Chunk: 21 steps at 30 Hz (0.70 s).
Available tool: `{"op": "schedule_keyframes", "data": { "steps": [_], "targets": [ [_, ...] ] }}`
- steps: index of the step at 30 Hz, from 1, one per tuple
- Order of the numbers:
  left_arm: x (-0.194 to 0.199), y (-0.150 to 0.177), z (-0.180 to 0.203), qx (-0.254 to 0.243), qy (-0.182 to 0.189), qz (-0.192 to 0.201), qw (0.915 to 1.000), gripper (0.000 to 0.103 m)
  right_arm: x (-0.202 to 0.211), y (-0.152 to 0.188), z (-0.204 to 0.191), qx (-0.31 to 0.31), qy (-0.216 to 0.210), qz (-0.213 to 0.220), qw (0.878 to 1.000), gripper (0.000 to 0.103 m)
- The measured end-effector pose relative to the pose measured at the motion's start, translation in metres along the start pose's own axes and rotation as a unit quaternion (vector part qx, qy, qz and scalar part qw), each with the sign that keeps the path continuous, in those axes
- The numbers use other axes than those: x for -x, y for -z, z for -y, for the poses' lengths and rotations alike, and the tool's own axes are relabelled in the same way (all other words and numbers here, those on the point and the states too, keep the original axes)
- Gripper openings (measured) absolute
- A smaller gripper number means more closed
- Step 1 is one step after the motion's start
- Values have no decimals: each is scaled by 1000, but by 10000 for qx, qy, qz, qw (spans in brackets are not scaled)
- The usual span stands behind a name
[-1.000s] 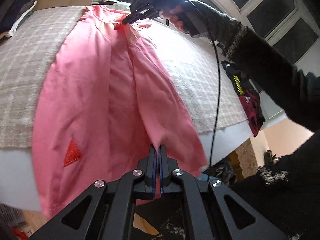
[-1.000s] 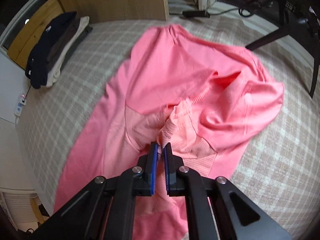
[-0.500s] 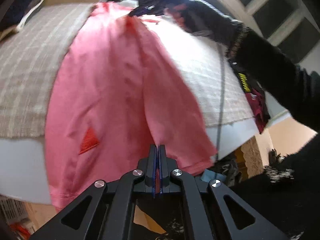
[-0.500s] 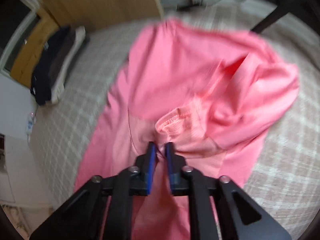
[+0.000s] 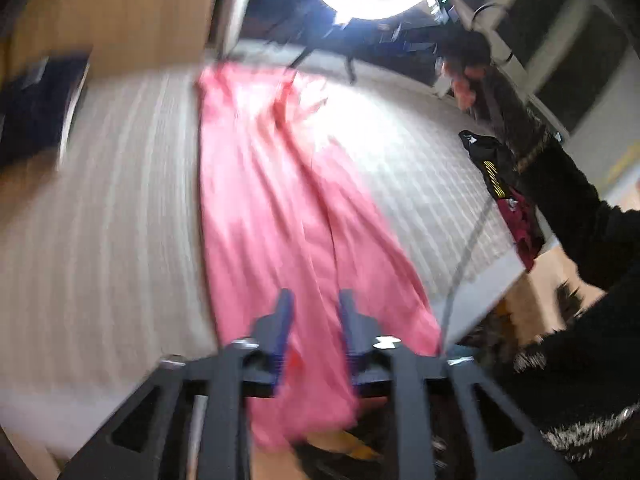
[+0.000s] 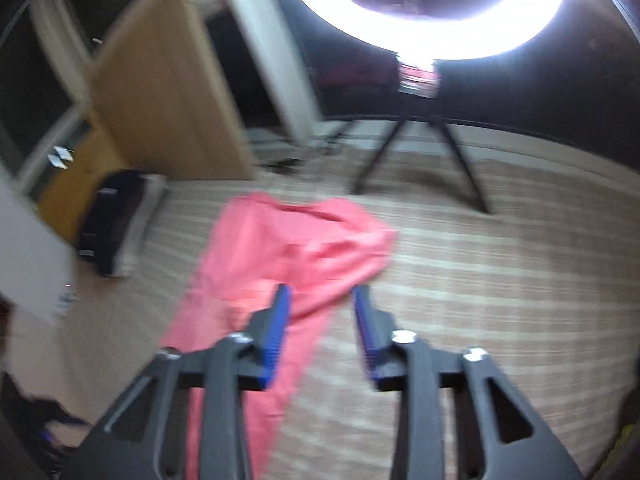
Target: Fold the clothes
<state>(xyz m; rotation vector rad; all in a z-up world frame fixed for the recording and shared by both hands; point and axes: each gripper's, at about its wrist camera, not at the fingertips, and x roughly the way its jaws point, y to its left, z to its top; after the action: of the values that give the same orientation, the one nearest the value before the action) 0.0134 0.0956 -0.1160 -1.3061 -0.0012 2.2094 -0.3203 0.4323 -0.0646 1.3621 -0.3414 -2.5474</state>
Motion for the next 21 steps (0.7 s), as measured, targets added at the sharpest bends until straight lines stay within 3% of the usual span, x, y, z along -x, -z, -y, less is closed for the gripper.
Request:
{"op": "schedule_keyframes", "data": {
  "steps": [2, 5, 7, 10, 13, 21],
  "targets": [
    [-11, -43, 0, -559, -165, 99, 9983, 44, -22, -6, 16, -76, 213, -142, 9996, 41],
    [-70, -113, 0, -1140, -310, 90, 9930, 44, -56, -14, 38, -248, 430, -326, 9982, 41],
    [-110, -148, -4, -1203, -218, 36, 9925, 44, -77, -23, 45, -286, 512, -336, 9977, 41],
    [-161, -192, -10, -1393, -485, -125, 9890, 44, -97, -28, 51, -254, 543, -275, 9978, 41],
    [-197, -233, -17, -1536, -558, -107, 9865, 44, -105, -27, 62, -215, 399, -367, 9983, 41],
    [-281, -307, -28, -1832, -217, -671, 9805, 46, -93, -23, 98, -536, 18, -365, 9979, 41]
  ]
}}
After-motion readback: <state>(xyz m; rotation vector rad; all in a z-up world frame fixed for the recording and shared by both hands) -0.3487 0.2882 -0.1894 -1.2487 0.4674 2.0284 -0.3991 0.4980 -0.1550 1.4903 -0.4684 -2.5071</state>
